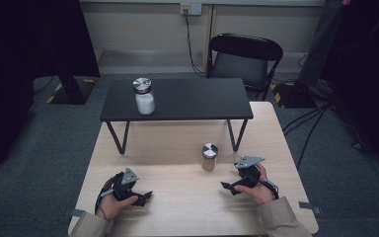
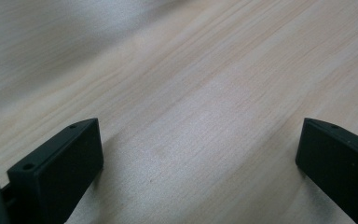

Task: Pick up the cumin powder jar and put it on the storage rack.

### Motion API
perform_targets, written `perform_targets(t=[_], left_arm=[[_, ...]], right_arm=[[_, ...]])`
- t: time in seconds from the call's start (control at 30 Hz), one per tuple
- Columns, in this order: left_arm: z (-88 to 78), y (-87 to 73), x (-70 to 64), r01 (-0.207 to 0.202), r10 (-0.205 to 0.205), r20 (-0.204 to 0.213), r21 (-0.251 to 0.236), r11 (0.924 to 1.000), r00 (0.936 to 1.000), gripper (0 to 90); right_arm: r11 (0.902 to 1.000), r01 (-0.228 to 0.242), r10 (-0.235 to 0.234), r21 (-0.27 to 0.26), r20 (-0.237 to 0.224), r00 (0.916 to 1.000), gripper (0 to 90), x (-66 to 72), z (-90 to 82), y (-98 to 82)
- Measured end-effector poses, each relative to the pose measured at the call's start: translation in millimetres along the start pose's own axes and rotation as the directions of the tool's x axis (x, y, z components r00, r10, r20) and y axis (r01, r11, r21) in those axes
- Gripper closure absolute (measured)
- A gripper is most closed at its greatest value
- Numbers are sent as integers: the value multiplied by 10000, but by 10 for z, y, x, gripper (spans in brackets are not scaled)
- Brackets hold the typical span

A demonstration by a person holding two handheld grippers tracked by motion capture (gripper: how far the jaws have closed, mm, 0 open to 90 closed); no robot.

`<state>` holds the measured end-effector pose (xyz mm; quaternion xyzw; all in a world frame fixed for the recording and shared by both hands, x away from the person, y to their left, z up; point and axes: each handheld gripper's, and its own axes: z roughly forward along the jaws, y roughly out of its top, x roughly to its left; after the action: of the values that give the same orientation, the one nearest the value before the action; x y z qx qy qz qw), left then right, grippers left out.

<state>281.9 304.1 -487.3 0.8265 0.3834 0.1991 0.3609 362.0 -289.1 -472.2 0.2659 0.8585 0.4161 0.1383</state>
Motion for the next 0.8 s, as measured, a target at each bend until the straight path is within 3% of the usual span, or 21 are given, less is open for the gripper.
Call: perform_targets(t=[0.2,0.8], left_arm=[[0,0,0,1,-1,1,0,10000,10000,0],[0,0,0,-1,1,0,1,10000,10000,0]], right_arm=[[9997,-39,39,-243,11,10000,6,27,97,90],[9997,-8,10,-263,70,10000,6,64,390,359]])
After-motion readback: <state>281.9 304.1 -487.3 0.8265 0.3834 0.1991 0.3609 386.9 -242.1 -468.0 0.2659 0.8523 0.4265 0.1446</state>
